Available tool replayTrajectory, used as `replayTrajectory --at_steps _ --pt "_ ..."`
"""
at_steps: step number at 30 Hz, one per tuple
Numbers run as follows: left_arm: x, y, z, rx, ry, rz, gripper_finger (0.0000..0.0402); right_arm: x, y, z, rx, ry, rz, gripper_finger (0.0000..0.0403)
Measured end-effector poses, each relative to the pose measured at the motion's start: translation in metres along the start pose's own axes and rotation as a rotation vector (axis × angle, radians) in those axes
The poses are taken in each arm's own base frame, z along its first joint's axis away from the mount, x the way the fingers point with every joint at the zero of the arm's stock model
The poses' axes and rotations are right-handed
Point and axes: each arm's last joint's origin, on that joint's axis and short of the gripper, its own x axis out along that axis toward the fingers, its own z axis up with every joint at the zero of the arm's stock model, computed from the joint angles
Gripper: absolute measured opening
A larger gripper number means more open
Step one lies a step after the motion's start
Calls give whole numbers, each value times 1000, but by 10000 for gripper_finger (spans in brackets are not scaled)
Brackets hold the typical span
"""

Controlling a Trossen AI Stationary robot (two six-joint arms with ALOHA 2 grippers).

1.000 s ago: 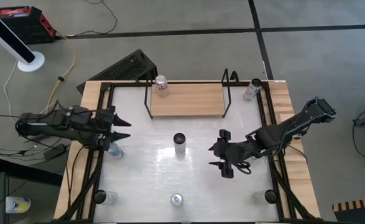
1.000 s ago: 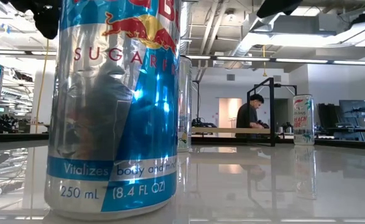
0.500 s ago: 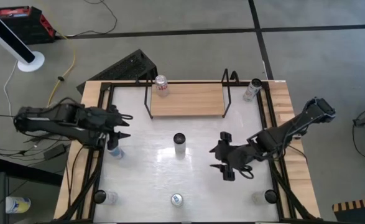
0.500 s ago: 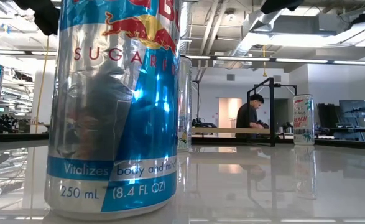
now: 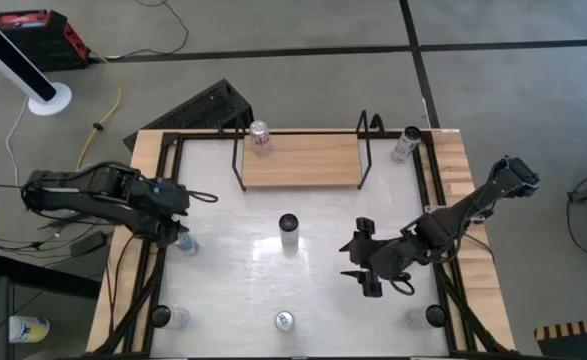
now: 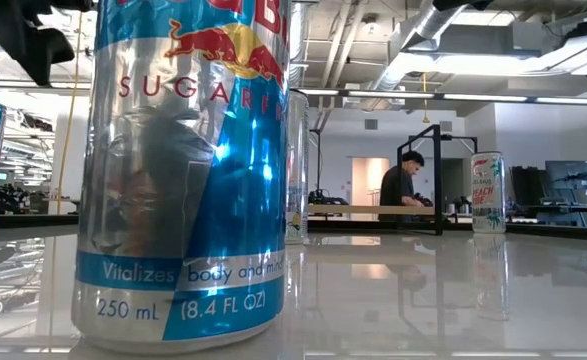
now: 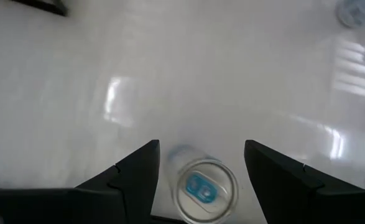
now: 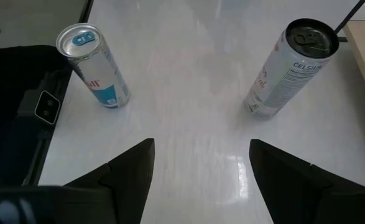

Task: Place canned beverage on shelf
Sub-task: Put the top left blue soda can on the shelf

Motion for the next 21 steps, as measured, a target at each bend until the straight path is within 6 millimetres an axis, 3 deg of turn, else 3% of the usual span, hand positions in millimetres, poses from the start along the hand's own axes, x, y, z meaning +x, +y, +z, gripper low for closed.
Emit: replayTrajectory --at_steps 8,15,21 --pt "12 -13 3 17 113 -51 219 0 0 0 0 0 -3 286" --pt "23 -17 1 -16 244 8 219 1 -2 1 -3 -1 -10 286" --pt "30 -20 5 21 259 65 219 1 -2 1 -3 -1 -10 286"
